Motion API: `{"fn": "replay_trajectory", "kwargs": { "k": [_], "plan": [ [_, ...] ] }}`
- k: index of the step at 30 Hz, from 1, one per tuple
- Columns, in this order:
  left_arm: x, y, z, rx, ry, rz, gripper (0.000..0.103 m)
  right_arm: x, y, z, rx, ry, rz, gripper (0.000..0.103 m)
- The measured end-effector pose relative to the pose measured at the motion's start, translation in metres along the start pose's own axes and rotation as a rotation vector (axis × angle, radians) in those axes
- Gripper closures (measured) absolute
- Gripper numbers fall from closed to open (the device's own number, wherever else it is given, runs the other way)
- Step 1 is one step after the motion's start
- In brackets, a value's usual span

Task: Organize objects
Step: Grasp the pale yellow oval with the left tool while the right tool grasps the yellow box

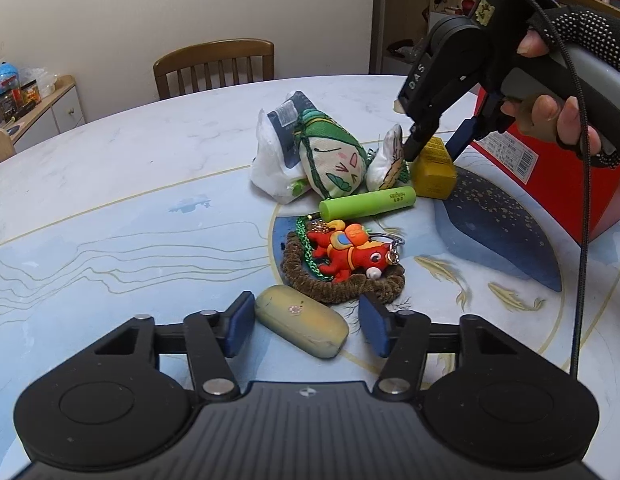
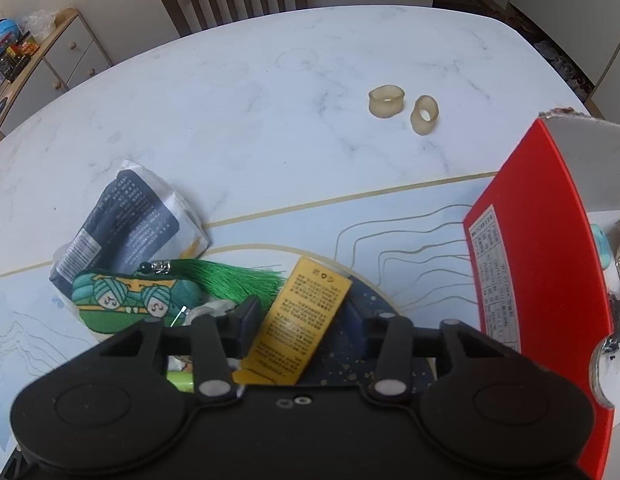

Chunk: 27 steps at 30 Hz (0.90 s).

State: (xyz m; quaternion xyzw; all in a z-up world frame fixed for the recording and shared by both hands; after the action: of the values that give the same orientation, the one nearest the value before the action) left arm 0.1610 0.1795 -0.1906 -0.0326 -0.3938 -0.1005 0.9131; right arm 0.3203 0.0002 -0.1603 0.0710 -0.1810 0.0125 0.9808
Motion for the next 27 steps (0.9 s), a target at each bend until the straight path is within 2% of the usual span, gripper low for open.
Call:
{"fn": "replay_trajectory", "kwargs": {
  "k": [3,6,19,27],
  "plan": [
    [0.001,0.002,0.0,0.009,0.006,0.01,0.054,0.001,-0.001,0.003,0.004,-0.006,-0.001,0.07],
    [0.002,0.003,0.0,0.006,0.011,0.026,0.055,-0.001,-0.002,0.009,0.01,-0.018,-0.003,0.073],
    [0.006,0.005,0.018,0.009,0.024,0.091,0.055,-0.027,-0.003,0.057,0.11,-0.043,0.026,0.074],
    [0.029,-0.007,0.046,-0.003,-0.009,0.051,0.055,-0.032,-0.016,0.098,0.175,-0.076,0.044,0.074]
  ]
}}
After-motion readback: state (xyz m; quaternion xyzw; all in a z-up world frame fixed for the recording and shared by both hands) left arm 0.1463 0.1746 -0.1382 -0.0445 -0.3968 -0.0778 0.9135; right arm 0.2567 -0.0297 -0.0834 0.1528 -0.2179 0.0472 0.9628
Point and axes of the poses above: each gripper's, at about its wrist camera, not at the fingertips, and z roughly against the way its jaws point, y to its left, x to its top, the point moved 4 cm from there along -z, roughly the way its jaws point
